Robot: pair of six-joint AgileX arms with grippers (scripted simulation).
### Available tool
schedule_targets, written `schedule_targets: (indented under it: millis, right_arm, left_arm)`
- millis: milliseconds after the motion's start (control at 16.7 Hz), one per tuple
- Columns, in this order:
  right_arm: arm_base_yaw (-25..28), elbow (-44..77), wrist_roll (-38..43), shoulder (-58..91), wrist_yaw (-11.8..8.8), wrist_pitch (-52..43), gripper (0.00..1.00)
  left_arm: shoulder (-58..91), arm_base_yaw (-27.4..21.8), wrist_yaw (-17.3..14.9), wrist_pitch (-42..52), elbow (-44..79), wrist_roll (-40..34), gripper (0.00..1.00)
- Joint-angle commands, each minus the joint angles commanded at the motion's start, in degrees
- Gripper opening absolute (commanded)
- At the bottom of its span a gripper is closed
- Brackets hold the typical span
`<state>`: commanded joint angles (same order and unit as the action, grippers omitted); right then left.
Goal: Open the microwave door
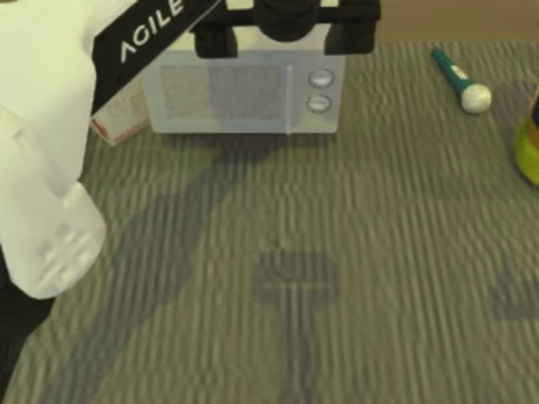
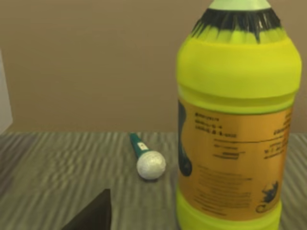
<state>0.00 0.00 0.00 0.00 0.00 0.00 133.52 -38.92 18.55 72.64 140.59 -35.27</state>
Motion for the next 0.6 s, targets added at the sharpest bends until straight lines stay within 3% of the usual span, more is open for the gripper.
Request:
schedule_targets:
  millis: [360, 600]
  right_arm:
    - [0.00, 0.00, 0.00, 0.00, 0.00, 0.00, 1.00]
    - [0.00, 0.00, 0.00, 0.00, 0.00, 0.00, 1.00]
  left_arm:
    - [0.38, 0.46, -0.20, -1.10, -0.75, 0.41, 1.00]
    - [3.46, 2.03, -0.90, -8.77, -4.36, 1.97, 1.00]
